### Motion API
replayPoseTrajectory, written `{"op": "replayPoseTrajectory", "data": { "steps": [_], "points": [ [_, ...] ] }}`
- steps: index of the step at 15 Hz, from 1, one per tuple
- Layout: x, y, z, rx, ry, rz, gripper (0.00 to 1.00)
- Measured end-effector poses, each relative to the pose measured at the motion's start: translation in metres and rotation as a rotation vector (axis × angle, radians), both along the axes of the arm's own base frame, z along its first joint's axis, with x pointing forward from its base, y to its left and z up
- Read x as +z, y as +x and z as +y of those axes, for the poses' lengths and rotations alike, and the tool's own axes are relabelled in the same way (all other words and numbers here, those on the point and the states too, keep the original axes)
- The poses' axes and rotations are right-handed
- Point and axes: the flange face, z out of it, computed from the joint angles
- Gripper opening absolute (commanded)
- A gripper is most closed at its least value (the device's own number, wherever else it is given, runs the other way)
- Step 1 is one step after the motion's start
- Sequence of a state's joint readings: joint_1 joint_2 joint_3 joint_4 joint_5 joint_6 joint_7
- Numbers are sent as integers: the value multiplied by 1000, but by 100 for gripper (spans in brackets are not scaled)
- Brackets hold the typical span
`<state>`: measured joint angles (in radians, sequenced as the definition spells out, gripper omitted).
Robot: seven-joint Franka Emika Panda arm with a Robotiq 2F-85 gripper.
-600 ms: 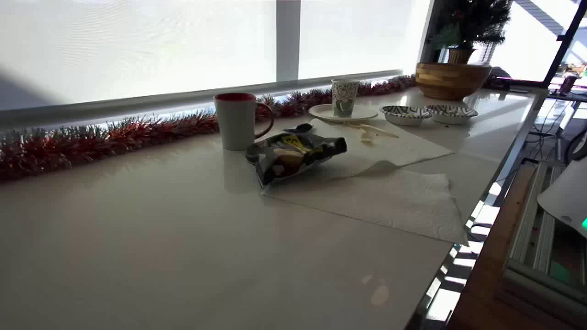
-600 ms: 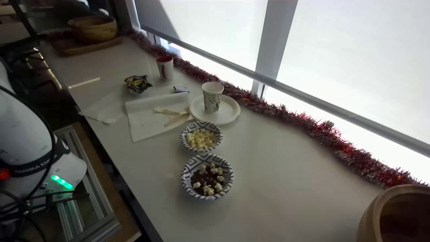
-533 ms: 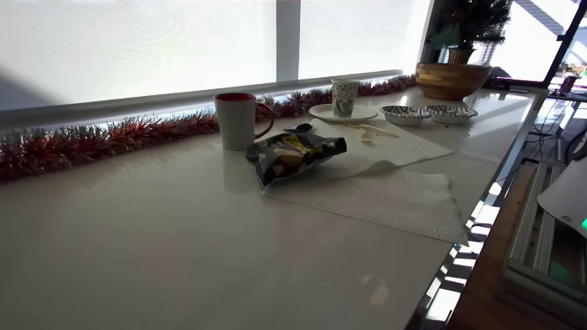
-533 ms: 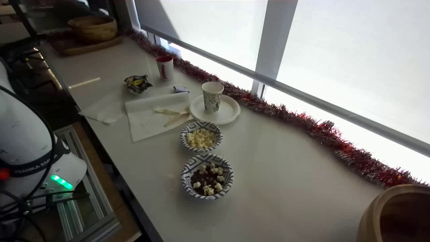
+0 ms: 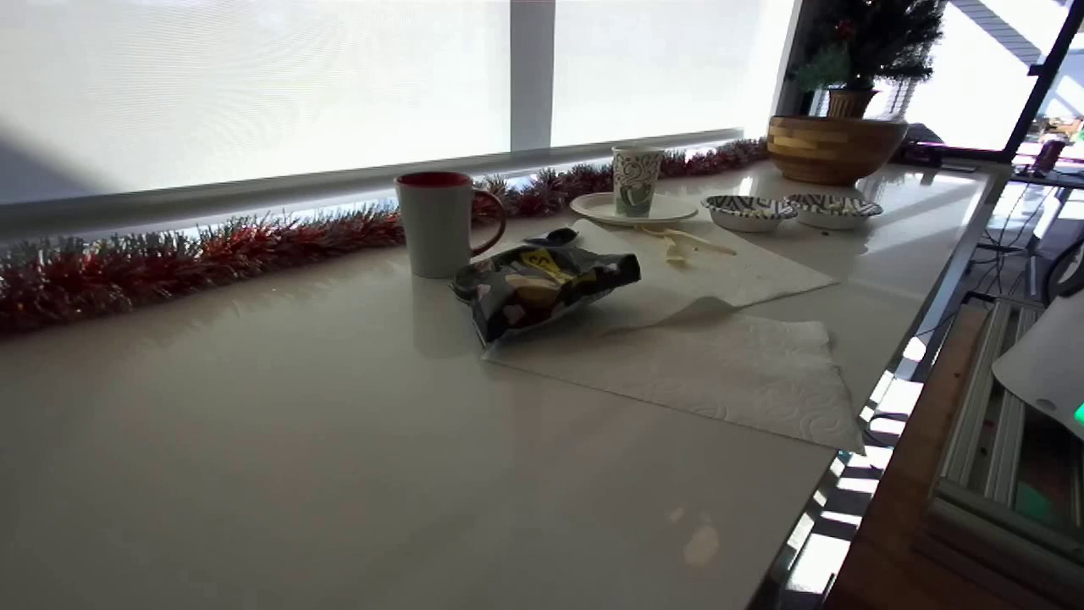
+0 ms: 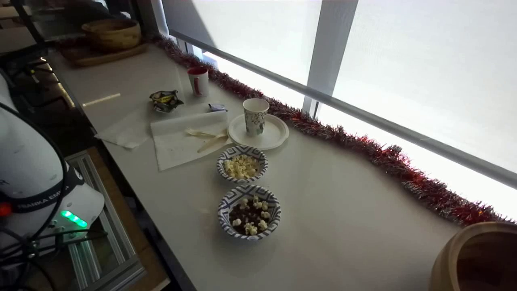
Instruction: Put the white contents of the white plate into the paper cup
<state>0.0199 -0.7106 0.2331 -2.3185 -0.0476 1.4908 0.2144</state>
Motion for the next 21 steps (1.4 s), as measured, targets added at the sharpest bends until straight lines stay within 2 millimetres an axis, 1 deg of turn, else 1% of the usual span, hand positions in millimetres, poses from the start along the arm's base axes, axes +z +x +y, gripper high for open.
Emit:
{"op": "replayPoseTrajectory", "data": {
  "steps": [2,4,6,8,12,15,17,21],
  "points": [
    [-10,11,-8,-7,18,-15,100],
    [-29,27,-22,-24,43,-27,100],
    [-59,45,-42,-49,75,-36,100],
    [-92,60,-65,-76,99,-40,100],
    [-160,87,-109,-131,123,-67,100],
    [-204,100,-137,-153,113,-68,100],
    [-229,106,-153,-148,105,-65,100],
    [-272,115,-172,-140,88,-53,100]
  ]
}}
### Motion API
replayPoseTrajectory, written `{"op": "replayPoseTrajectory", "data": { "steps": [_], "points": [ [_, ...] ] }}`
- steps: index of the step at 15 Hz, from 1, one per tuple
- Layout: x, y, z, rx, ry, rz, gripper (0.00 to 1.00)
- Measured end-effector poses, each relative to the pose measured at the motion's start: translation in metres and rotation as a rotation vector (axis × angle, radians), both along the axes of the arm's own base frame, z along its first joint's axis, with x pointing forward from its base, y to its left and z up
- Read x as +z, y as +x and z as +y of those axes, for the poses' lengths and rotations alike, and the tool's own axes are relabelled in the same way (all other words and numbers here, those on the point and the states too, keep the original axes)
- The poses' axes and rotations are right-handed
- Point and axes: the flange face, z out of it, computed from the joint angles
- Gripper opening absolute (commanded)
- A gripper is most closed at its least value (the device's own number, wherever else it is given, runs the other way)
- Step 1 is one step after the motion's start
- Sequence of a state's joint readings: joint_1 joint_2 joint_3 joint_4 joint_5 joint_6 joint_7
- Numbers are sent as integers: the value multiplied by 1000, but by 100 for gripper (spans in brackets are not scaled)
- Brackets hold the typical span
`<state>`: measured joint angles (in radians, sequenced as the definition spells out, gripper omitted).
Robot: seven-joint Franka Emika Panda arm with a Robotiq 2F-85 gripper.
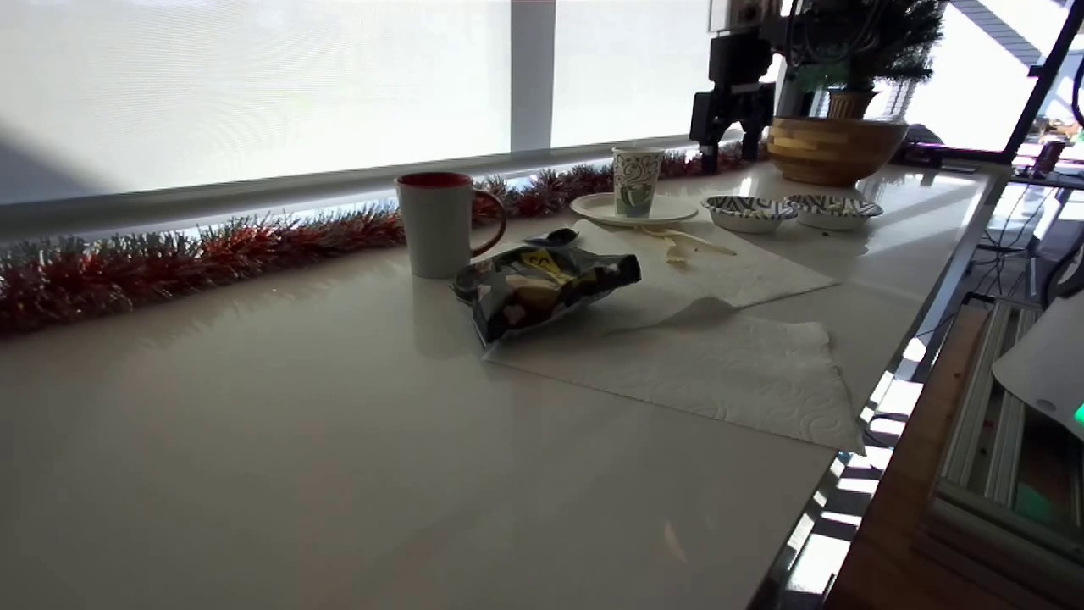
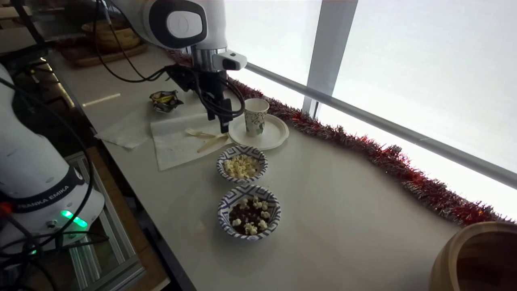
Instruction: Put the white contents of the white plate into the paper cup
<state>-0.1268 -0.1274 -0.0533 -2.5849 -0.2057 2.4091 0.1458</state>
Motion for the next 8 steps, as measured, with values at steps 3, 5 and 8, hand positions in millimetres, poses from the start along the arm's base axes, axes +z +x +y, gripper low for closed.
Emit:
{"op": "replayPoseTrajectory", "data": {
  "steps": [3,5,8],
  "points": [
    [-25,2,-7,7,-10,25,100],
    [-28,4,-8,8,-11,29,100],
    [-27,6,-9,9,-11,17,100]
  ]
}}
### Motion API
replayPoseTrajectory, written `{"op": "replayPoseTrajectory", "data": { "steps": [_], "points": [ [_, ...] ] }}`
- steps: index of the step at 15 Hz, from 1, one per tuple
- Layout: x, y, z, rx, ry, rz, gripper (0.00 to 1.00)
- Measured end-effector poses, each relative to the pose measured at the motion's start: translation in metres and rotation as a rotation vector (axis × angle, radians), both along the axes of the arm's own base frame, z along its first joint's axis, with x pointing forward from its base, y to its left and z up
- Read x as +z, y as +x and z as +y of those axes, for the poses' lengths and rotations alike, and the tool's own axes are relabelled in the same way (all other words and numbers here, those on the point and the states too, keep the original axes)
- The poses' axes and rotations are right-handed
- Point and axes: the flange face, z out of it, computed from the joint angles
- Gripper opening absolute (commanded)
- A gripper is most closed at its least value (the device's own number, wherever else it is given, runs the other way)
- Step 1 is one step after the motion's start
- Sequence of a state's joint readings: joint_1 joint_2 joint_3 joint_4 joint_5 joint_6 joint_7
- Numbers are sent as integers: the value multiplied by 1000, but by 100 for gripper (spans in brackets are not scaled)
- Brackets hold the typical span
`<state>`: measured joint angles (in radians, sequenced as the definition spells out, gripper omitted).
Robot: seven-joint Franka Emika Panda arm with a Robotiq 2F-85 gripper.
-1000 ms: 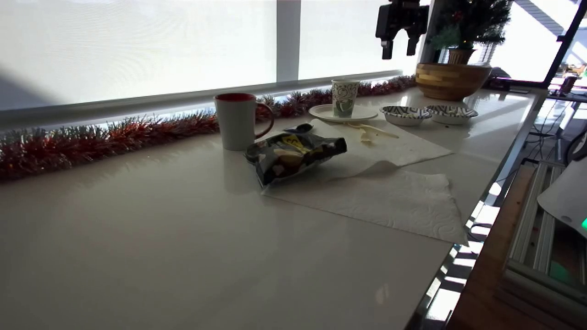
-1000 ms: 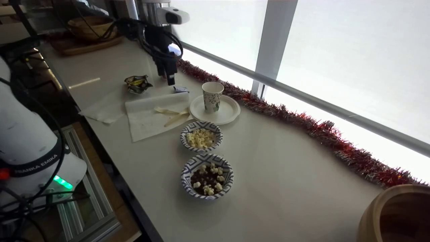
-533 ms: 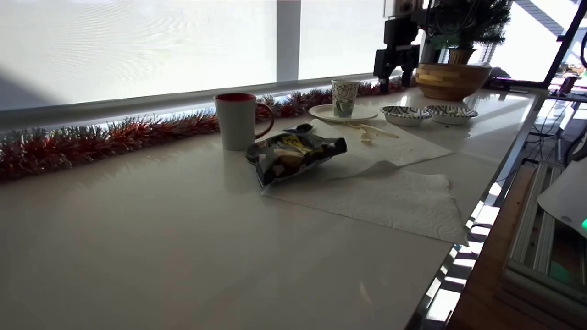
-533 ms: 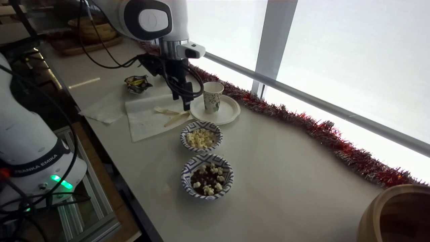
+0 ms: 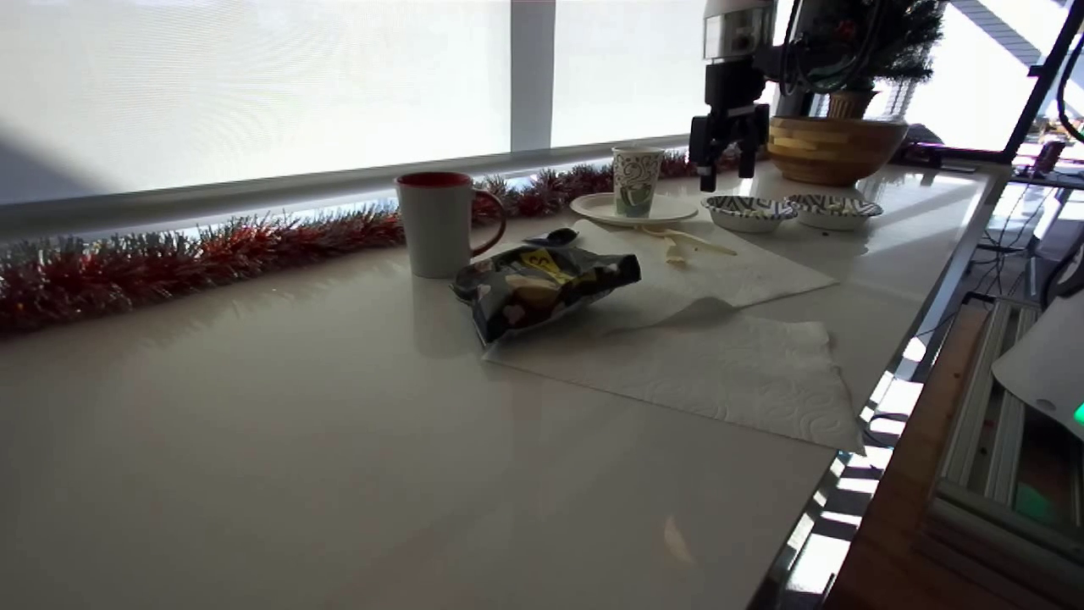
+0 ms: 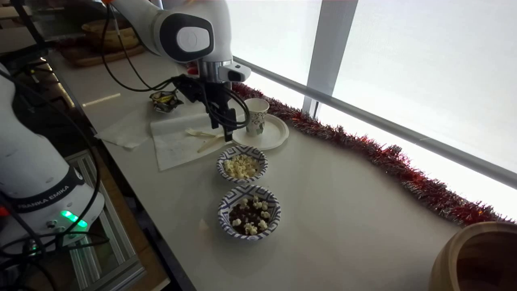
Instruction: Put the white contents of the white plate into the paper cup
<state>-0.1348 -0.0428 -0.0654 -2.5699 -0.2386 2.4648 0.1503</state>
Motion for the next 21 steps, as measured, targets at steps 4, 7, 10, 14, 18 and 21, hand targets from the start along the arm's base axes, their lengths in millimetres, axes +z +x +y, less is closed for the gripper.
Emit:
{"op": "replayPoseTrajectory", "data": {
  "steps": [4,7,10,14,18,21],
  "points": [
    [-8,6,-2,0,-13,-45,100],
    [-27,6,-7,-4,-34,-48,90],
    [-45,4,-12,-10,-46,-32,69],
    [-56,3,-17,-9,-60,-9,64],
    [-57,4,-15,1,-77,-10,64],
    [-57,5,-13,17,-95,-12,60]
  ]
}}
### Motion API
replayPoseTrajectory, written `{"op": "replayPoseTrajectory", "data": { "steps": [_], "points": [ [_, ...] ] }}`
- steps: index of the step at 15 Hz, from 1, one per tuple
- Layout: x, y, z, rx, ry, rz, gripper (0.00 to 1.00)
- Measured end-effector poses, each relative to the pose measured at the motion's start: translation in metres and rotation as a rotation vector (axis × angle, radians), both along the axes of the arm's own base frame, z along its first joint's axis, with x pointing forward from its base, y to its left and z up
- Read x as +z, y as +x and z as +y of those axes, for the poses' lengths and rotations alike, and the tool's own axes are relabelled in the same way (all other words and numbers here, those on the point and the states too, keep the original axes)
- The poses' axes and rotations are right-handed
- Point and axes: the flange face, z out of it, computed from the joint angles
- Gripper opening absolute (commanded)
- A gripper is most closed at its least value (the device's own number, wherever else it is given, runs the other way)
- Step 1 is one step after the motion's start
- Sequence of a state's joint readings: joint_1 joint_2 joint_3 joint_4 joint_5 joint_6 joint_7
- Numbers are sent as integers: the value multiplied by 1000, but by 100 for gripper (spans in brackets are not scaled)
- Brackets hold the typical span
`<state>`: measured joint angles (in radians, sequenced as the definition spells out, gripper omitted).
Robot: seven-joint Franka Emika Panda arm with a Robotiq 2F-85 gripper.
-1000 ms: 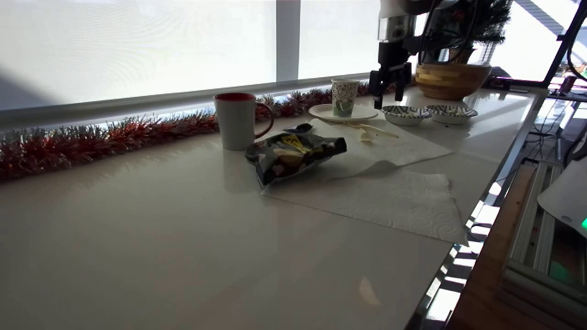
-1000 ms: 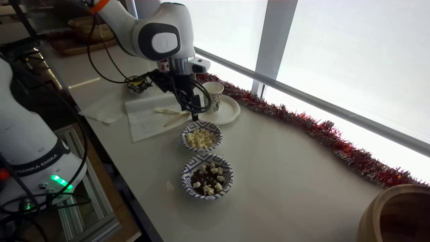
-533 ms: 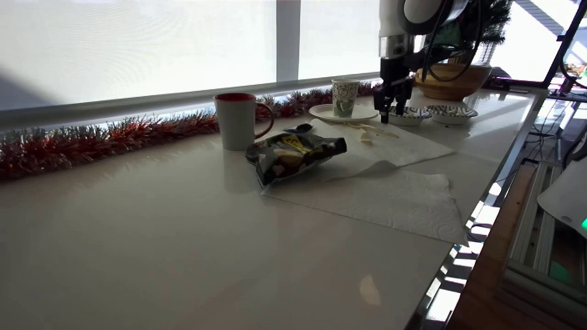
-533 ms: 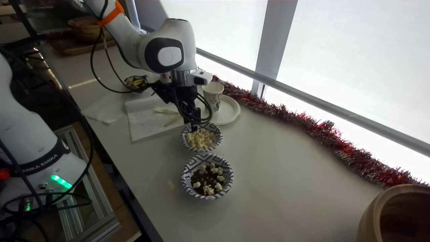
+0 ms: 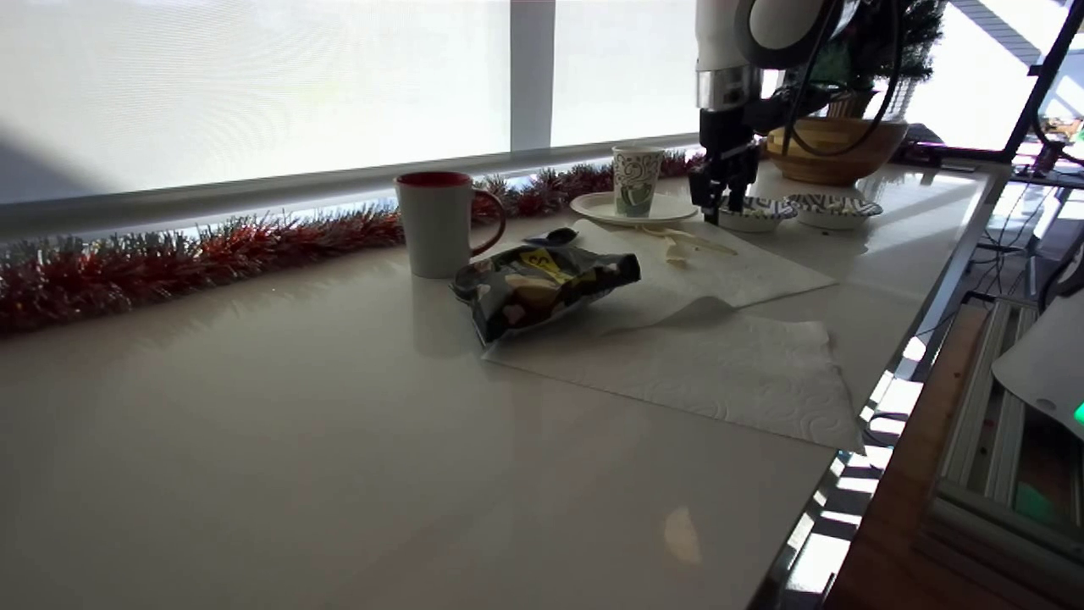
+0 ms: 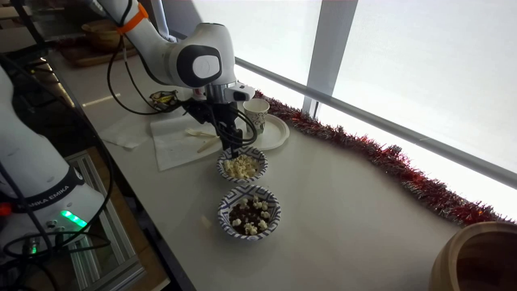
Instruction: Put the white contents of the white plate into the paper cup
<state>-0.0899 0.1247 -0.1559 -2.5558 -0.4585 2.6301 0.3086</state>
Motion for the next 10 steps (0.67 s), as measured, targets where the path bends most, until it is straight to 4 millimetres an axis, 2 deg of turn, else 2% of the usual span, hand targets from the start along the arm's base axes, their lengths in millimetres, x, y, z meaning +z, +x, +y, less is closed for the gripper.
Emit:
{"op": "replayPoseTrajectory", "data": {
  "steps": [5,6,7,10],
  "points": [
    [0,1,9,66,-62,-3,46],
    [-1,1,11,79,-72,-4,39],
    [-1,1,13,88,-81,-6,42],
    [-1,1,16,117,-105,-7,33]
  ]
}}
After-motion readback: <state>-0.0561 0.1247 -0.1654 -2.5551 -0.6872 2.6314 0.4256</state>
